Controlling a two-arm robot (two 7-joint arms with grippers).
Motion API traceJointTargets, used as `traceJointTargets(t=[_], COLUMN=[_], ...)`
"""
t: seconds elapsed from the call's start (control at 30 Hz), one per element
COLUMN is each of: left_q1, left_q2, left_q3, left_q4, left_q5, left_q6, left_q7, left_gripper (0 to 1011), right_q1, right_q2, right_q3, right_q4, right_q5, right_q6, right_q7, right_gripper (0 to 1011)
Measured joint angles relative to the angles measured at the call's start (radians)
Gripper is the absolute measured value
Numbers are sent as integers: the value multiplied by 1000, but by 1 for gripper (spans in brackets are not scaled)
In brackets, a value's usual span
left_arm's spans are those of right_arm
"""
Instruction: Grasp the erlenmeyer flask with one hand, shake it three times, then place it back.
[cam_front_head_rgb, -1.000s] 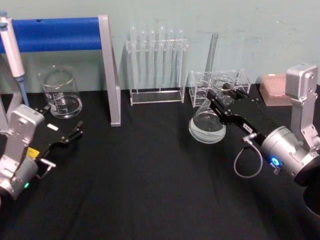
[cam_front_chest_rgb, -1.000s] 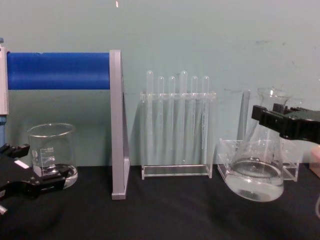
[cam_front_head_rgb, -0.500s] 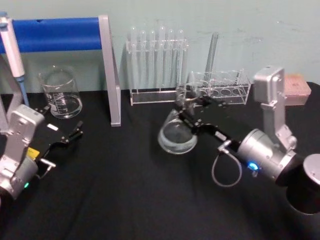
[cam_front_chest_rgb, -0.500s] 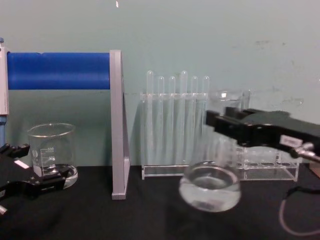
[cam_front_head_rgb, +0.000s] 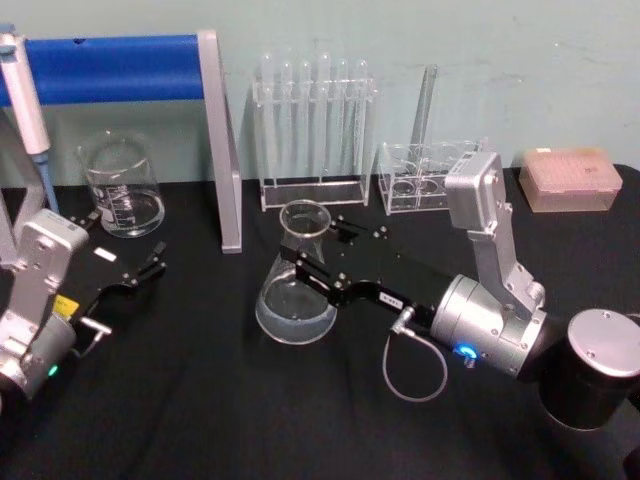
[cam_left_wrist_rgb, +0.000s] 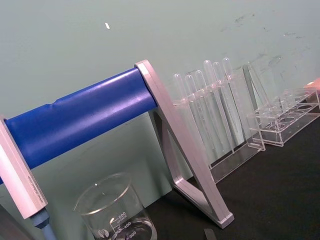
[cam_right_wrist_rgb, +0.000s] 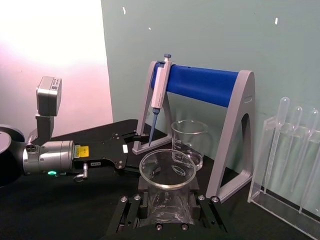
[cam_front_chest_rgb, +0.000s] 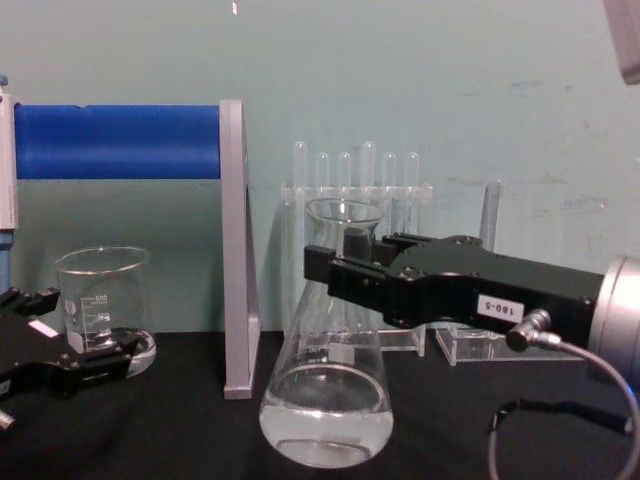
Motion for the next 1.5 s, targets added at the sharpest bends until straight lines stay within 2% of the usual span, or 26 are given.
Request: traceJointTargets(t=[0.13, 0.4, 0.53, 0.63, 0.77, 0.93, 1.0, 1.13, 1.27, 1.37, 1.5], left_q1=[0, 0, 0, 0, 0, 0, 0, 0, 0, 0, 0], left_q2=[0, 0, 0, 0, 0, 0, 0, 0, 0, 0, 0], left_q3=[0, 0, 0, 0, 0, 0, 0, 0, 0, 0, 0], left_q4=[0, 0, 0, 0, 0, 0, 0, 0, 0, 0, 0], left_q5=[0, 0, 0, 0, 0, 0, 0, 0, 0, 0, 0], left_q6=[0, 0, 0, 0, 0, 0, 0, 0, 0, 0, 0], left_q7=[0, 0, 0, 0, 0, 0, 0, 0, 0, 0, 0], left_gripper=[1001, 1001, 1001, 1001, 1001, 1001, 1001, 1001, 1001, 1001, 1001], right_q1=[0, -38, -73, -115, -155, -208, -219, -236, -237, -225, -186], right_q2=[4, 18, 26, 34, 40, 42, 41, 38, 32, 26, 13], right_q3=[3, 71, 126, 189, 249, 318, 333, 358, 364, 356, 318], right_q4=[2, -17, -34, -55, -79, -112, -118, -126, -127, -118, -92], right_q5=[-2, -17, -27, -40, -51, -66, -69, -76, -80, -83, -88], right_q6=[-10, -21, -22, -23, -23, -23, -23, -22, -21, -19, -17], right_q7=[-11, -99, -156, -218, -272, -330, -340, -352, -345, -321, -263], right_gripper=[448, 448, 448, 448, 448, 448, 448, 448, 448, 448, 448])
